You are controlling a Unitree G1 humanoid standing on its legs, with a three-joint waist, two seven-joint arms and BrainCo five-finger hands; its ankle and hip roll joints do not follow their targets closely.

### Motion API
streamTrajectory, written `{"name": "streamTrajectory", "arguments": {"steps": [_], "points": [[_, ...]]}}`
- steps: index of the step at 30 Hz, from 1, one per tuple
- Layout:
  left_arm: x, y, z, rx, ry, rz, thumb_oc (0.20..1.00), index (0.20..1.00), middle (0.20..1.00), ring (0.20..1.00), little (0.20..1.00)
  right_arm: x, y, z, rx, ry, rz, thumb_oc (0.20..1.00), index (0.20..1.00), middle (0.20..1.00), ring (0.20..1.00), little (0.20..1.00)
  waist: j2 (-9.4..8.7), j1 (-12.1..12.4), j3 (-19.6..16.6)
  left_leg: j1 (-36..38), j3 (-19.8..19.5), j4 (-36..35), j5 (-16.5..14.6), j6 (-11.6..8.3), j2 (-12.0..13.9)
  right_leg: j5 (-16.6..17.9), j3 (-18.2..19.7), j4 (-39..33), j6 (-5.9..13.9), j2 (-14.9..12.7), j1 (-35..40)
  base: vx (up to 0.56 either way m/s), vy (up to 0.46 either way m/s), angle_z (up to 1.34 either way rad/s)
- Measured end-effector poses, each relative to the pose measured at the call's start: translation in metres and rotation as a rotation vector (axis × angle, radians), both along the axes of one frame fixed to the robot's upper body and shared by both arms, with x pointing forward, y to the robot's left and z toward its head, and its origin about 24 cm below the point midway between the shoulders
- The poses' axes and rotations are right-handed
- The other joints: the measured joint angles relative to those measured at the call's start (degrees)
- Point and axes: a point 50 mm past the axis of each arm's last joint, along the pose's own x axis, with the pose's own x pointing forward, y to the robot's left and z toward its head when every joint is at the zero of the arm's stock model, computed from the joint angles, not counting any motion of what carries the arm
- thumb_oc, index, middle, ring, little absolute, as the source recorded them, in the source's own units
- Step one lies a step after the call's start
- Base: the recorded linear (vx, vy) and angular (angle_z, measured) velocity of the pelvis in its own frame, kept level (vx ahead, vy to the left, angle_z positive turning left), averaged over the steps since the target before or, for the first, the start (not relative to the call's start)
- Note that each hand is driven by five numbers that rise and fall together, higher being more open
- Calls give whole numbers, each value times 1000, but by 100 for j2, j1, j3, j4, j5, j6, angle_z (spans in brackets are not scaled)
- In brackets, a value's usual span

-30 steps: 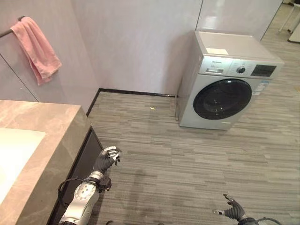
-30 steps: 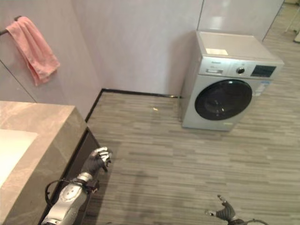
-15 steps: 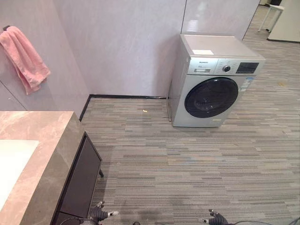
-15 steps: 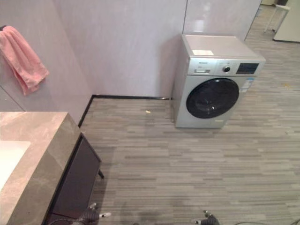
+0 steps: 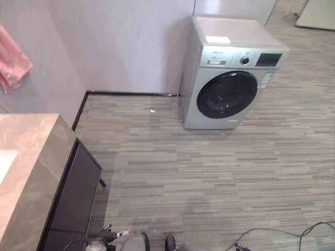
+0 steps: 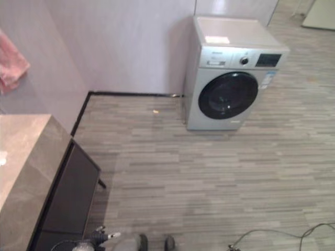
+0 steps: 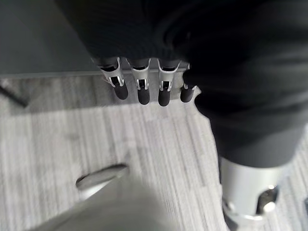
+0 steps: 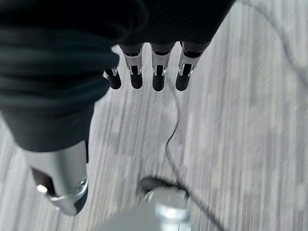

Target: Put brush and paste in cup on sink, flatten towel.

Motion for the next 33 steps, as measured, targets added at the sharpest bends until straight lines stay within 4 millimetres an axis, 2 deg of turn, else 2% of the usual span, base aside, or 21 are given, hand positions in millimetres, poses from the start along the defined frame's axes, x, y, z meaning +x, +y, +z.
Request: {"name": "streamTrajectory", "arguments": {"steps": [2,4,6,9,10,11,12,13,14,15,16,17,19,21,22,23,26,29,30,32,33], "points": [[-6,1,-1,-2,9,23,1000,1000,1000,1000,1000,-4,-11,2,-28,22,-30,1000,1000,1000,1000,1000,140,44,85,87,261,-1588,56,23,115,78,-15,-342,83,153,260,339,17,8],[-14,3,-3,-2,26,40,1000,1000,1000,1000,1000,1,-11,2,-32,15,-19,1000,1000,1000,1000,1000,290,96,50,97,202,-2125,191,-28,125,87,26,-654,121,285,551,482,65,-12],[-13,4,-3,-1,23,51,1000,1000,1000,1000,1000,1,-12,2,-43,28,-12,1000,1000,1000,1000,1000,436,330,35,176,83,-3073,309,-25,204,56,189,-781,133,462,667,370,91,-29],[-26,7,-5,6,59,62,1000,1000,1000,1000,1000,14,-11,4,-45,6,8,1000,1000,1000,1000,1000,484,423,87,176,-12,-2858,393,174,195,33,588,-817,67,572,928,312,128,-59],[-38,7,-8,6,93,71,1000,1000,1000,1000,1000,25,-9,6,-42,-20,17,1000,1000,1000,1000,1000,418,571,51,255,-215,-2550,430,404,72,-93,894,-818,133,529,1066,358,214,-115],[-41,8,-9,6,104,78,1000,1000,1000,1000,1000,28,-9,7,-40,-33,26,1000,1000,1000,1000,1000,337,543,0,240,-225,-2298,502,562,-103,-133,942,-824,86,478,1165,341,222,-78],[-39,9,-8,10,101,76,1000,1000,1000,1000,1000,25,-8,6,-38,-28,28,1000,1000,1000,1000,1000,274,475,-92,272,-189,-2299,628,789,-362,-245,929,-797,232,464,1277,560,372,-43],[-36,8,-8,15,96,63,1000,1000,1000,1000,1000,14,-4,3,-22,-1,24,1000,1000,1000,1000,1000,256,503,-171,572,-134,-2386,617,1067,-363,-396,972,-240,446,581,1267,386,271,-30],[-37,9,-8,18,98,63,1000,1000,1000,1000,1000,14,-2,2,-15,-2,25,1000,1000,1000,1000,1000,235,493,-175,636,-121,-2415,684,1105,-333,-439,963,-53,497,602,1229,387,302,-75],[-37,10,-7,38,104,13,1000,1000,1000,1000,1000,12,10,0,17,-14,82,1000,1000,1000,1000,1000,125,481,-255,1046,12,-2447,479,1160,-211,-435,679,1709,714,690,600,240,263,-50],[-35,9,-7,43,97,-22,1000,1000,1000,1000,1000,14,15,1,33,-39,100,1000,1000,1000,1000,1000,171,456,-227,1252,-7,-2495,434,1229,-195,-252,297,2955,1054,586,65,252,304,-39],[-32,8,-6,43,84,-30,1000,1000,1000,1000,1000,11,15,1,41,-44,109,1000,1000,1000,1000,1000,111,409,-273,1380,-63,-2513,350,1331,-259,-182,138,3714,1092,397,-273,251,304,3],[-13,2,-2,36,27,-63,1000,1000,1000,1000,1000,11,15,2,47,-54,105,1000,1000,1000,1000,1000,83,296,-292,1741,-121,-2520,20,1506,-523,-145,-22,4967,1150,-325,-1055,322,236,20],[4,-5,1,41,-13,-117,1000,1000,1000,1000,1000,16,17,3,77,-91,35,1000,1000,1000,1000,1000,383,273,-184,2135,-250,-2652,-116,1542,-513,-313,72,4780,1117,-541,-1578,380,122,34],[9,-4,3,50,-21,-132,1000,1000,1000,1000,1000,21,20,5,133,-148,-69,1000,1000,1000,1000,1000,588,157,-140,2403,-387,-2770,-171,1386,-489,-374,176,4086,1047,-589,-1854,706,16,53],[8,-3,2,54,-16,-84,1000,1000,1000,1000,1000,27,21,7,189,-193,-165,1000,1000,1000,1000,1000,714,142,-145,2615,-527,-2839,-422,1286,-487,-328,-161,2215,890,-672,-1971,831,-7,49],[-3,6,0,87,44,-81,1000,1000,1000,1000,1000,36,35,10,260,-250,-165,1000,1000,1000,1000,1000,561,29,-113,2987,-864,-2827,-716,903,-521,314,349,-37,1106,-618,-1997,386,-79,62],[-12,6,-2,100,69,-113,1000,1000,1000,1000,1000,32,37,9,273,-248,-189,1000,1000,1000,1000,1000,350,-15,-144,3367,-900,-2844,-869,679,-481,638,302,-55,844,-672,-2050,403,-143,93],[-32,7,-7,104,123,-126,1000,1000,1000,1000,1000,24,35,7,269,-229,-200,1000,1000,1000,1000,1000,101,-15,-365,3720,-863,-2792,-1162,453,-356,839,345,174,833,-548,-1775,569,-262,91],[-35,6,-8,102,136,-135,1000,1000,1000,1000,1000,22,33,7,267,-223,-204,1000,1000,1000,1000,1000,102,17,-432,3738,-1138,-2450,-1366,211,-40,1156,632,531,776,-227,-1696,367,-183,90],[-36,4,-9,98,137,-136,1000,1000,1000,1000,1000,22,32,7,268,-220,-200,1000,1000,1000,1000,1000,98,27,-442,3730,-1234,-2078,-1361,178,48,1143,631,580,497,-77,-1550,281,-162,46]]}}
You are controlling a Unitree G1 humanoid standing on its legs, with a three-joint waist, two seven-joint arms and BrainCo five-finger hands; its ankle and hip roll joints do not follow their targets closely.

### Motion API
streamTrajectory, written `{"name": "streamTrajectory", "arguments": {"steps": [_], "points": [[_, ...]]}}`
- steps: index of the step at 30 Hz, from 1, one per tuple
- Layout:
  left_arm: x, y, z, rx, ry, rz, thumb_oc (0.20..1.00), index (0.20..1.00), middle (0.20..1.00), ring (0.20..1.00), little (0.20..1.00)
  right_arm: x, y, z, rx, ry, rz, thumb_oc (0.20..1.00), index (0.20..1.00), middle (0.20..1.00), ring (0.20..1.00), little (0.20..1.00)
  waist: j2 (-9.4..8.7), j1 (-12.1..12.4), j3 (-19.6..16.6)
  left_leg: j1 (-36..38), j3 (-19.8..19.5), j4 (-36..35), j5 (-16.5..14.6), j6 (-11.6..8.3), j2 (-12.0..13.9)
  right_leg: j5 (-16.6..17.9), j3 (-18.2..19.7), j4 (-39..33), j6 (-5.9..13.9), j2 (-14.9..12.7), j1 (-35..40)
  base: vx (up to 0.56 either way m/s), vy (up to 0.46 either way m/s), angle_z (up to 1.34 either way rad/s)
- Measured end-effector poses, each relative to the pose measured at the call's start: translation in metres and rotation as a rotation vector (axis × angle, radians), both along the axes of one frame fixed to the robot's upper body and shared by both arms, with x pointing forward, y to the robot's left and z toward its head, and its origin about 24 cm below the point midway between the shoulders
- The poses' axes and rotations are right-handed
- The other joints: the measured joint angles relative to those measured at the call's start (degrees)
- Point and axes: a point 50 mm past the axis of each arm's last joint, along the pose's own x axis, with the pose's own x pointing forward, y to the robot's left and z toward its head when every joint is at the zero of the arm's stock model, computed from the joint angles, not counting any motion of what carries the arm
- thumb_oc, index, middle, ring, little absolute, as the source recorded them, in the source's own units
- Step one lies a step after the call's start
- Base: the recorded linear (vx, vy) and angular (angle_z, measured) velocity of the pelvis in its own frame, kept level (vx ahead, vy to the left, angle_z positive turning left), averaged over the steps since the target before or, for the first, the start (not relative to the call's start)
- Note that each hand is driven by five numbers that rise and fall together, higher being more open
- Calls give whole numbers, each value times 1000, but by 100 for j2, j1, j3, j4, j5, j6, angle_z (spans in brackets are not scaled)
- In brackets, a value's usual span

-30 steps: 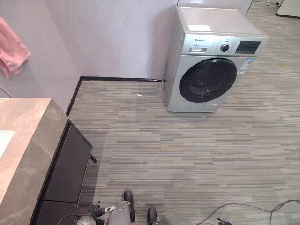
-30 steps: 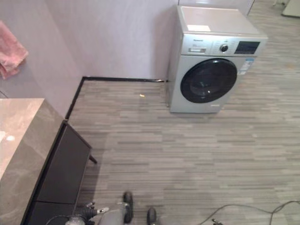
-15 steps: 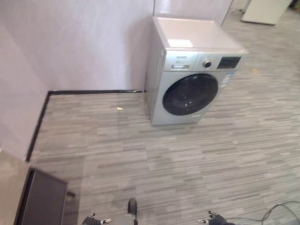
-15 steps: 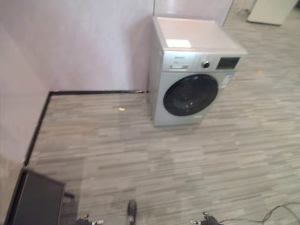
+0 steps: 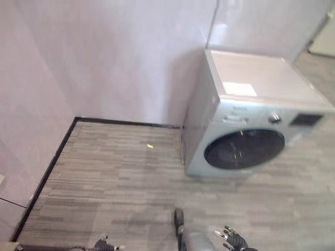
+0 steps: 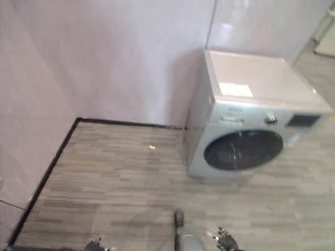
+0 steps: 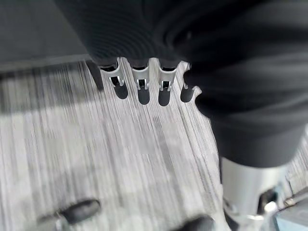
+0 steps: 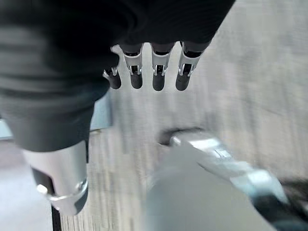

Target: Put brush and paste in cup on sink, flatten towel.

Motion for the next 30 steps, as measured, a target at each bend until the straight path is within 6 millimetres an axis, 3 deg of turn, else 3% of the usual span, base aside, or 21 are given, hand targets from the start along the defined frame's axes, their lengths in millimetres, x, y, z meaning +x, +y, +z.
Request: {"name": "streamTrajectory", "arguments": {"steps": [2,3,4,6,7,10,11,12,13,14,15,16,17,19,20,21,22,23,24,27,30], "points": [[-5,-3,-2,-9,9,8,1000,1000,1000,1000,1000,11,-4,4,-14,-29,11,1000,1000,1000,1000,1000,-20,163,-25,-260,63,775,114,-146,84,-128,-27,-56,-283,146,284,338,-223,1],[-8,-3,-2,-14,14,17,1000,1000,1000,1000,1000,15,-9,6,-26,-46,19,1000,1000,1000,1000,1000,80,136,-11,-386,-93,1208,208,-238,185,-245,-161,-121,-354,207,473,282,-239,70],[9,-2,2,-12,-36,27,1000,1000,1000,1000,1000,10,-18,8,-53,-33,23,1000,1000,1000,1000,1000,171,128,-20,-938,-373,2381,489,-482,207,-370,-468,-404,-478,220,841,231,-210,100],[25,0,7,-5,-87,20,1000,1000,1000,1000,1000,12,-23,10,-68,-37,25,1000,1000,1000,1000,1000,70,264,84,-1616,-338,3420,527,-448,86,-428,-547,-660,-621,167,1077,147,-123,60],[29,1,8,-5,-98,25,1000,1000,1000,1000,1000,16,-25,11,-73,-48,28,1000,1000,1000,1000,1000,23,269,119,-1992,-80,3693,463,-339,115,-422,-646,-805,-666,131,1171,123,-60,26],[28,-1,7,-9,-94,27,1000,1000,1000,1000,1000,20,-27,13,-81,-59,30,1000,1000,1000,1000,1000,-10,250,188,-2443,539,3194,405,-243,250,-417,-865,-1084,-668,81,1435,175,-7,45],[31,-1,8,-7,-100,24,1000,1000,1000,1000,1000,16,-27,12,-84,-48,17,1000,1000,1000,1000,1000,-77,117,226,-2724,1118,2749,300,-69,384,-444,-1143,-1387,-671,2,1570,183,58,97],[36,-2,9,-8,-111,16,1000,1000,1000,1000,1000,11,-28,10,-87,-31,8,1000,1000,1000,1000,1000,-67,106,231,-2818,1359,2335,293,-31,353,-472,-1238,-1443,-635,-60,1564,228,106,126],[52,-7,14,-21,-168,-6,1000,1000,1000,1000,1000,4,-33,8,-108,3,-12,1000,1000,1000,1000,1000,-27,132,330,-2988,1689,1014,430,83,227,-417,-1397,-1548,-408,-113,1541,269,119,72],[49,-6,13,-20,-158,-2,1000,1000,1000,1000,1000,7,-33,8,-109,-6,-17,1000,1000,1000,1000,1000,39,141,355,-2989,1667,585,577,137,229,-425,-1420,-1578,-401,-84,1571,270,118,51],[44,-5,12,-15,-142,-2,1000,1000,1000,1000,1000,13,-32,9,-108,-18,-16,1000,1000,1000,1000,1000,31,143,389,-3114,1765,363,731,29,288,-561,-1435,-1591,-332,-91,1608,284,124,26],[46,-5,12,-10,-137,-13,1000,1000,1000,1000,1000,13,-30,9,-106,-18,-19,1000,1000,1000,1000,1000,53,139,393,-3260,2010,87,935,-249,407,-651,-1487,-1590,-183,-101,1641,210,118,38],[50,-6,13,-9,-143,-27,1000,1000,1000,1000,1000,12,-30,8,-108,-16,-21,1000,1000,1000,1000,1000,67,144,434,-3346,2212,-173,1136,-304,527,-656,-1573,-1591,-117,-95,1701,322,191,34],[42,-6,11,-13,-130,-20,1000,1000,1000,1000,1000,16,-30,9,-114,-23,-21,1000,1000,1000,1000,1000,136,196,468,-3466,2339,-207,1369,-119,877,-770,-1607,-1572,-85,15,1926,342,233,-2],[39,-5,10,-12,-121,-15,1000,1000,1000,1000,1000,16,-30,10,-118,-30,-23,1000,1000,1000,1000,1000,153,203,422,-3449,2117,-23,1377,-91,849,-921,-1596,-1492,-14,16,2053,450,367,-22],[39,-5,10,-11,-119,-15,1000,1000,1000,1000,1000,14,-29,9,-114,-24,-24,1000,1000,1000,1000,1000,109,226,321,-3296,1953,244,1393,-26,543,-1257,-1548,-1168,137,-174,2104,325,281,-14],[36,-4,9,-11,-113,-11,1000,1000,1000,1000,1000,11,-28,8,-111,-20,-22,1000,1000,1000,1000,1000,61,225,262,-3116,1999,217,1380,156,369,-1328,-1550,-980,239,-274,2137,339,314,-21],[32,-4,8,-10,-105,-5,1000,1000,1000,1000,1000,11,-27,8,-108,-25,-15,1000,1000,1000,1000,1000,97,238,259,-2854,2054,-23,1616,463,319,-1497,-1501,-545,308,-352,2068,189,190,-24],[31,0,9,0,-103,-4,1000,1000,1000,1000,1000,11,-22,8,-91,-33,-3,1000,1000,1000,1000,1000,45,254,262,-2693,2138,-90,1554,567,245,-1635,-1470,30,380,-518,1880,275,283,-18],[31,6,11,16,-104,-8,1000,1000,1000,1000,1000,9,-12,7,-67,-43,33,1000,1000,1000,1000,1000,-55,270,204,-2348,2133,-236,1349,767,0,-1661,-1370,1268,472,-846,1524,224,267,6],[37,5,13,16,-124,-37,1000,1000,1000,1000,1000,10,-10,7,-61,-45,34,1000,1000,1000,1000,1000,-56,262,205,-2085,1949,-230,1085,1077,-355,-1219,-891,3200,556,-1187,716,200,194,38]]}}
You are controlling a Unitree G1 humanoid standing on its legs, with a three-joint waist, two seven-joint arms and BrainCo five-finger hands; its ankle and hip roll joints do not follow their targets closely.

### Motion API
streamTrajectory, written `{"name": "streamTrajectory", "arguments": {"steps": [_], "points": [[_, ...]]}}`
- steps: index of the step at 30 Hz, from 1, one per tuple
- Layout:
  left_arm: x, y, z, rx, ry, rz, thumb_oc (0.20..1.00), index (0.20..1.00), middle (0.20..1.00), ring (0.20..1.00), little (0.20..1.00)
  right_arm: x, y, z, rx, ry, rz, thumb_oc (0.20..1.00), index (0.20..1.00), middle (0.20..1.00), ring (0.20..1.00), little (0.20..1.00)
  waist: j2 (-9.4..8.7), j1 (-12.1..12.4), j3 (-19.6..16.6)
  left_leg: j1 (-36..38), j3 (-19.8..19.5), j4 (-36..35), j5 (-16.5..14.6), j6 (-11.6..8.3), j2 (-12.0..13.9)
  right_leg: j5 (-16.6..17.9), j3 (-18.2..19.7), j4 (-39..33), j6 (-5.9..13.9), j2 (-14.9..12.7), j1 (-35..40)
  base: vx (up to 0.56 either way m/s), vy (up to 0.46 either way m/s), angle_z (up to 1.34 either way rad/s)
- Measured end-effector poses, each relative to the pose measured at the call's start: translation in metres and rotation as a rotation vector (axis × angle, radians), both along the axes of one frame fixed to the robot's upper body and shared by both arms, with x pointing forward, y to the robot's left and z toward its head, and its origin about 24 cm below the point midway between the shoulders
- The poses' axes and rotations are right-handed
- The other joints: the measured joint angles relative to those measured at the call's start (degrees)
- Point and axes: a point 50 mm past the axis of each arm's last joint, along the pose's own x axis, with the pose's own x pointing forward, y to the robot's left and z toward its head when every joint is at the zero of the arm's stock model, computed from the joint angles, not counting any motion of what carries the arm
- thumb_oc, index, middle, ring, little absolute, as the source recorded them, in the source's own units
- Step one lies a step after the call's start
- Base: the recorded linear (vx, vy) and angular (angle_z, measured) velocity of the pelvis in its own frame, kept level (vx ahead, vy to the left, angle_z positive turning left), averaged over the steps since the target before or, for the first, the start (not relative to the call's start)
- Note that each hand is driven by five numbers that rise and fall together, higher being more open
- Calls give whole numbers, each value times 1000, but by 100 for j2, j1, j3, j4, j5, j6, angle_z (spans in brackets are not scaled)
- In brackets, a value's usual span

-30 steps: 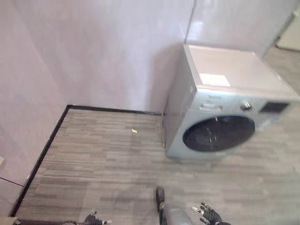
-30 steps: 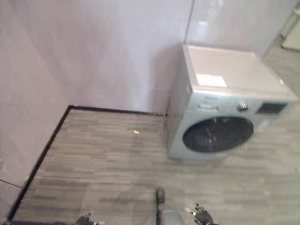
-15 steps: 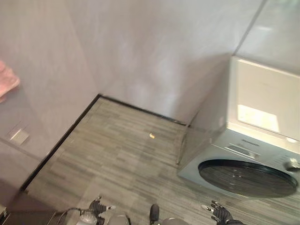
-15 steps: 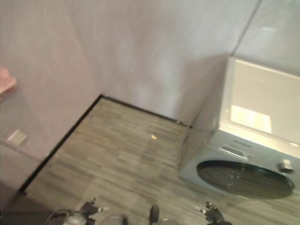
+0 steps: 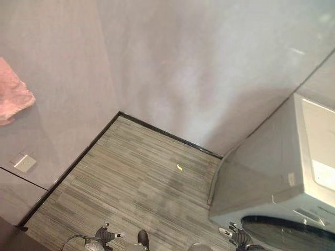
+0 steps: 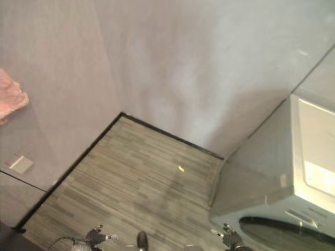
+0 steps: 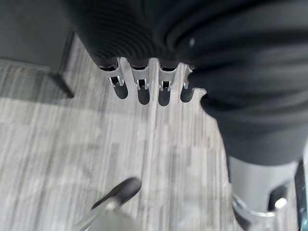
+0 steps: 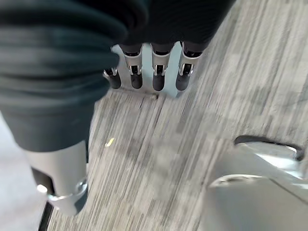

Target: Put brush and paste in cup on sink, flatten towel.

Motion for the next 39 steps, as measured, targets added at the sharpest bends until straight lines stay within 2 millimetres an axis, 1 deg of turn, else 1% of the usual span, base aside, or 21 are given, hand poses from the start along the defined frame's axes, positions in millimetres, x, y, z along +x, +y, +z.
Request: {"name": "streamTrajectory", "arguments": {"steps": [2,5,7,11,13,15,16,17,18,19,22,23,25,26,27,28,30,31,34,36,39], "points": [[6,-1,2,5,-14,-28,1000,1000,1000,1000,1000,4,6,0,14,-9,21,1000,1000,1000,1000,1000,121,-32,48,140,-354,-40,-112,135,-88,-79,535,343,55,374,-222,234,122,70],[7,-1,2,6,-16,-35,1000,1000,1000,1000,1000,14,11,5,30,-55,38,1000,1000,1000,1000,1000,305,-29,166,483,-631,-229,-139,79,-105,-308,100,-60,-106,508,-561,246,-9,59],[4,0,2,10,-8,-32,1000,1000,1000,1000,1000,18,17,6,49,-71,81,1000,1000,1000,1000,1000,404,-116,186,648,-1019,-301,-212,-43,-121,-335,335,-1026,-107,817,-854,235,-133,85],[-1,0,-1,7,7,-29,1000,1000,1000,1000,1000,9,19,2,51,-42,91,1000,1000,1000,1000,1000,323,-222,106,916,-1583,-297,-352,-278,-242,231,1265,-2730,-46,1052,-1031,258,-200,100],[-3,3,-1,15,14,-19,1000,1000,1000,1000,1000,12,19,3,49,-45,97,1000,1000,1000,1000,1000,238,-283,44,946,-1961,-328,-405,-366,-238,711,1798,-3590,53,950,-1064,198,-217,124],[-3,6,0,27,13,-14,1000,1000,1000,1000,1000,18,19,5,48,-58,101,1000,1000,1000,1000,1000,98,-291,7,1065,-2264,-320,-498,-511,-195,1174,1816,-4059,55,830,-962,229,-366,91],[-8,8,-1,32,28,-17,1000,1000,1000,1000,1000,16,20,4,49,-55,104,1000,1000,1000,1000,1000,24,-303,-27,1147,-2313,-288,-561,-615,-241,1465,1832,-4063,-118,761,-833,368,-504,98],[-16,10,-2,33,43,5,1000,1000,1000,1000,1000,15,21,2,51,-49,102,1000,1000,1000,1000,1000,-141,-280,-83,1276,-2453,-257,-672,-750,-213,1492,1575,-3868,-113,694,-588,227,-277,93],[-20,6,-5,22,60,18,1000,1000,1000,1000,1000,9,18,-2,39,-3,99,1000,1000,1000,1000,1000,-25,-206,-115,1392,-2583,-238,-787,-808,21,1286,1182,-3808,-107,790,-448,211,-217,95],[-18,9,-3,27,50,18,1000,1000,1000,1000,1000,7,19,-3,42,11,99,1000,1000,1000,1000,1000,-79,-183,-123,1347,-2653,32,-835,-892,84,1215,1198,-3816,-178,854,-336,210,-289,61],[-33,8,-8,7,78,88,1000,1000,1000,1000,1000,34,15,7,14,-60,124,1000,1000,1000,1000,1000,-122,-153,-97,841,-2431,1124,-764,-1138,293,1078,801,-4036,-488,992,54,130,-243,67],[-10,3,-3,-10,17,84,1000,1000,1000,1000,1000,23,5,5,-26,-19,146,1000,1000,1000,1000,1000,-293,-166,-12,82,-1920,2548,-665,-1327,269,1093,418,-4387,-595,848,423,7,-158,153],[-2,4,0,-13,-27,67,1000,1000,1000,1000,1000,38,2,11,-45,-65,146,1000,1000,1000,1000,1000,-417,-43,6,-213,-1355,2582,-754,-1185,407,946,367,-4370,-842,886,516,1,-147,87],[0,4,1,-13,-25,66,1000,1000,1000,1000,1000,44,-1,15,-59,-98,141,1000,1000,1000,1000,1000,-382,-164,45,-461,-530,2624,-804,-1109,683,924,1,-4485,-906,895,617,8,1,103],[6,2,2,-18,-45,54,1000,1000,1000,1000,1000,41,-5,14,-68,-96,109,1000,1000,1000,1000,1000,-329,-376,38,-785,285,2577,-874,-964,896,863,-361,-4642,-851,876,689,28,50,142],[14,-1,5,-23,-72,40,1000,1000,1000,1000,1000,39,-10,14,-76,-84,83,1000,1000,1000,1000,1000,-278,-467,64,-894,443,2153,-868,-967,827,817,-471,-4580,-762,892,633,47,106,113],[9,2,4,-18,-65,53,1000,1000,1000,1000,1000,38,-5,12,-70,-76,78,1000,1000,1000,1000,1000,-121,-474,89,-657,281,900,-755,-786,498,801,-399,-4524,-702,1144,650,42,108,-30],[-5,6,0,-9,-16,75,1000,1000,1000,1000,1000,40,-3,13,-67,-88,82,1000,1000,1000,1000,1000,-1,-471,149,-259,-194,201,-201,-577,314,723,-84,-4271,-619,1324,649,52,205,-91],[-11,8,-2,2,17,82,1000,1000,1000,1000,1000,32,1,10,-55,-73,93,1000,1000,1000,1000,1000,16,-686,125,-1,-156,70,-104,-524,213,667,-53,-4040,-562,1277,658,26,194,-34],[-30,10,-7,1,69,121,1000,1000,1000,1000,1000,22,10,8,-29,-66,134,1000,1000,1000,1000,1000,131,-692,29,199,46,-169,-79,-458,268,436,210,-3680,-408,1240,564,-18,120,-41],[-32,9,-7,0,70,116,1000,1000,1000,1000,1000,5,13,2,-22,-7,157,1000,1000,1000,1000,1000,88,-597,-76,214,94,-236,-6,-313,204,329,308,-3376,-332,919,406,-22,103,-4]]}}
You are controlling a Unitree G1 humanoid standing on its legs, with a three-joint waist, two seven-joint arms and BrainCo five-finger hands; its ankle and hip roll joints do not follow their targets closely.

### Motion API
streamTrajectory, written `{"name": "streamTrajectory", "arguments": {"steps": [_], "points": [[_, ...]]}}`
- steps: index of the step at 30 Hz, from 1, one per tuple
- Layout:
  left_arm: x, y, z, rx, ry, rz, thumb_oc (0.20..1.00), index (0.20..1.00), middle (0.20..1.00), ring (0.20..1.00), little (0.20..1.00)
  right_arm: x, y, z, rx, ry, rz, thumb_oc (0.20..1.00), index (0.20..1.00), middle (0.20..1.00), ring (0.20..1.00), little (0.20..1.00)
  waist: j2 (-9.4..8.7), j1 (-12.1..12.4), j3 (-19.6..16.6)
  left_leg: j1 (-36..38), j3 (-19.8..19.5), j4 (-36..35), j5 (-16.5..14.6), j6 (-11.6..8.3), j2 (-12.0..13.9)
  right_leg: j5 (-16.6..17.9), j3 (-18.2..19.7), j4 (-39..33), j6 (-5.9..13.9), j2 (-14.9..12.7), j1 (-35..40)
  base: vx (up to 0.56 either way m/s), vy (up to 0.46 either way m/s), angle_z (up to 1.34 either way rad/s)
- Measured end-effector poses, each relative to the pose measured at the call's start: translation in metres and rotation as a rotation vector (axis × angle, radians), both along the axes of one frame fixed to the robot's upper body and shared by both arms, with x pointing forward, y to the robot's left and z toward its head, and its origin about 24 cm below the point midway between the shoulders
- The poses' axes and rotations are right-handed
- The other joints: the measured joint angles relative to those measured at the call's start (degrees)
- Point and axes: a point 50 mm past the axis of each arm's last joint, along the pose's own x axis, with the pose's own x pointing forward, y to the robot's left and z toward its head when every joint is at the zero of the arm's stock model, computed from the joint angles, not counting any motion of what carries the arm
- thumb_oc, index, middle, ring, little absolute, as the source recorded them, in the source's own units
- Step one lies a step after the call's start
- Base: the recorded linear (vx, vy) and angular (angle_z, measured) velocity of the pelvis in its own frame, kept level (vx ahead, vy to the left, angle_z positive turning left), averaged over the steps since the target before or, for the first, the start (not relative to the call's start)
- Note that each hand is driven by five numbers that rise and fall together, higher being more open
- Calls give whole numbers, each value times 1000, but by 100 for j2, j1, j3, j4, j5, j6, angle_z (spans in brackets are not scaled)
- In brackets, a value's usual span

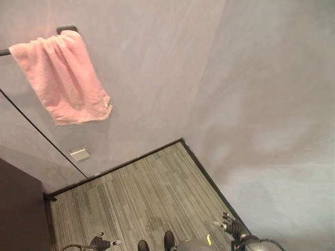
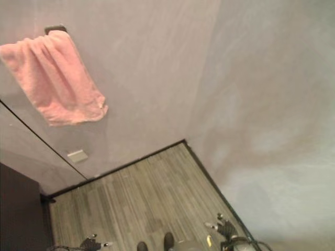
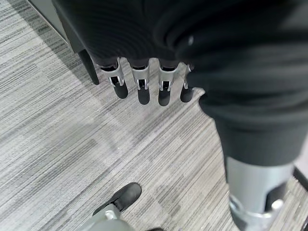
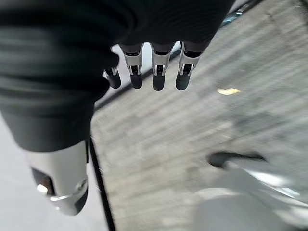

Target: Put brush and paste in cup on sink, flatten towel.

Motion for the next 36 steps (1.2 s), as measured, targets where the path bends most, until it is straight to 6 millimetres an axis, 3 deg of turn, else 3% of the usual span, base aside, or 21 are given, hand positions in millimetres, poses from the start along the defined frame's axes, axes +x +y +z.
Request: {"name": "streamTrajectory", "arguments": {"steps": [3,5,7,8,9,11,13,14,18,22,27,36], "points": [[-3,-1,-1,-5,13,-2,1000,1000,1000,1000,1000,-2,-1,-2,-7,17,-2,1000,1000,1000,1000,1000,20,-13,12,-8,-106,-21,45,38,12,60,222,496,89,19,-192,-10,33,10],[1,-3,-1,-9,6,-13,1000,1000,1000,1000,1000,0,-1,-1,-7,10,0,1000,1000,1000,1000,1000,135,-110,63,23,-324,-22,82,54,31,-77,784,1234,238,102,-572,27,-25,50],[1,-3,-1,-7,5,-23,1000,1000,1000,1000,1000,-4,0,-2,-2,19,1,1000,1000,1000,1000,1000,106,-154,7,101,-401,-79,105,59,-14,-137,1117,941,348,-138,-576,55,-58,38],[0,-3,-1,-3,14,-36,1000,1000,1000,1000,1000,-3,1,-2,-1,17,1,1000,1000,1000,1000,1000,105,-146,-18,88,-402,-83,104,59,-18,-80,1118,712,405,-285,-617,73,-128,-10],[0,-3,-1,-1,17,-39,1000,1000,1000,1000,1000,3,3,-1,3,2,6,1000,1000,1000,1000,1000,88,-115,-20,77,-403,-88,112,41,-19,40,864,196,545,-567,-681,38,-166,0],[2,-2,0,1,8,-40,1000,1000,1000,1000,1000,0,4,-2,5,10,5,1000,1000,1000,1000,1000,10,-105,-36,89,-535,-54,112,-68,-19,156,833,-321,669,-740,-531,7,-123,29],[3,4,2,15,4,-42,1000,1000,1000,1000,1000,-9,9,-6,11,44,28,1000,1000,1000,1000,1000,-193,-89,-106,136,-689,-49,89,-189,-95,358,905,-536,721,-765,-306,72,-148,50],[1,6,2,19,8,-37,1000,1000,1000,1000,1000,-10,10,-7,10,47,38,1000,1000,1000,1000,1000,-324,-68,-141,191,-746,-65,71,-281,-84,676,923,-627,620,-749,-220,103,-168,33],[-6,-3,-2,-6,19,-34,1000,1000,1000,1000,1000,-2,-2,-2,-30,28,55,1000,1000,1000,1000,1000,-75,47,-289,198,-929,-124,16,-572,488,803,475,-1260,287,-252,222,94,-140,23],[-10,-10,-5,-30,20,-18,1000,1000,1000,1000,1000,10,-12,4,-61,-4,60,1000,1000,1000,1000,1000,103,58,-357,307,-1018,-336,145,-777,757,842,260,-1411,52,10,343,66,-77,15],[-7,-18,-6,-50,6,-23,1000,1000,1000,1000,1000,10,-13,4,-69,-2,78,1000,1000,1000,1000,1000,167,96,-357,389,-1014,-562,237,-920,773,803,237,-1411,77,21,348,8,-5,2],[-9,-17,-6,-48,13,-20,1000,1000,1000,1000,1000,-3,-9,-4,-60,63,70,1000,1000,1000,1000,1000,177,203,-342,381,-1051,-563,194,-810,534,795,219,-1408,210,-228,368,-1,103,3]]}}
